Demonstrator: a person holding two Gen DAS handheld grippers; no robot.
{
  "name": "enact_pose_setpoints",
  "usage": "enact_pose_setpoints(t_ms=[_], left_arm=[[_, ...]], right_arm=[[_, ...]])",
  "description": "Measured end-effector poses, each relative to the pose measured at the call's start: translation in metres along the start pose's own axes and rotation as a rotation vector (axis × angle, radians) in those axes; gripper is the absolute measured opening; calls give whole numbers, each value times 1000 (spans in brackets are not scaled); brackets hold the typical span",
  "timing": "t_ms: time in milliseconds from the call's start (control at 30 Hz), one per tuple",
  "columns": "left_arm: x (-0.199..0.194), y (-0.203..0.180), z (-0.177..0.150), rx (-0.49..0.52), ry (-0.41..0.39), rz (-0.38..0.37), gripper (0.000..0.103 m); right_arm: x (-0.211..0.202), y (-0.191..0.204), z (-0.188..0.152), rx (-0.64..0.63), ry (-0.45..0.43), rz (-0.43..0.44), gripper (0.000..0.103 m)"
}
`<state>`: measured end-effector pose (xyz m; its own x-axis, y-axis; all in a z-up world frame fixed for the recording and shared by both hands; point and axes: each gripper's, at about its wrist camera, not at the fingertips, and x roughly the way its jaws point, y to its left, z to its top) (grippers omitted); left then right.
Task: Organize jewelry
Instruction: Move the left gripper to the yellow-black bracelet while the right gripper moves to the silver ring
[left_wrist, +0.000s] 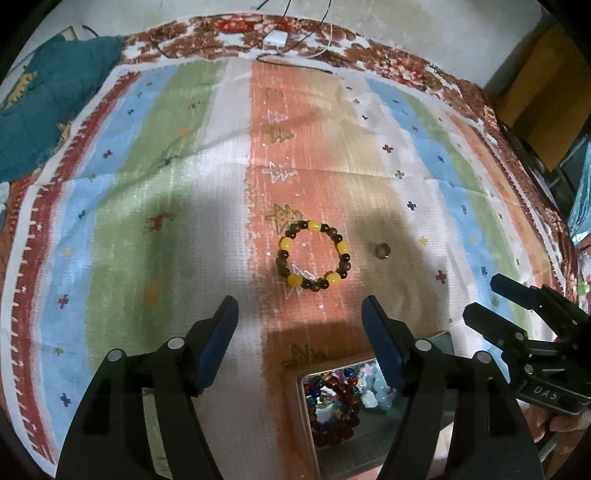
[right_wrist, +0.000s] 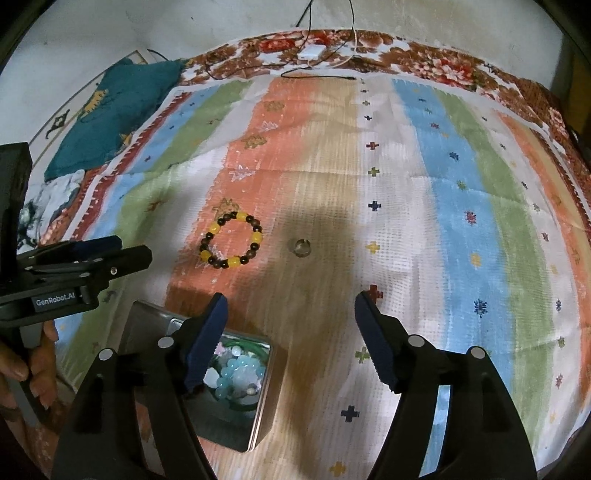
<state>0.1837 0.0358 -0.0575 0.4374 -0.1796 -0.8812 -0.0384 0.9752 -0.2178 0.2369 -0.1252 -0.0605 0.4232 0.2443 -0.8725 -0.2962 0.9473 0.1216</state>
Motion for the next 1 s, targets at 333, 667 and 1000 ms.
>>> enact_pose_setpoints(t_ms=[333, 667, 1000], left_arm=[[18, 2, 11, -10, 33, -14, 69], [30, 4, 19, -2, 49, -4, 69], [45, 6, 26, 5, 74, 10, 69]], right_arm=[[22, -8, 10, 30, 39, -6, 72], [42, -9, 19, 32, 64, -18, 72], [59, -6, 26, 15, 83, -32, 72]])
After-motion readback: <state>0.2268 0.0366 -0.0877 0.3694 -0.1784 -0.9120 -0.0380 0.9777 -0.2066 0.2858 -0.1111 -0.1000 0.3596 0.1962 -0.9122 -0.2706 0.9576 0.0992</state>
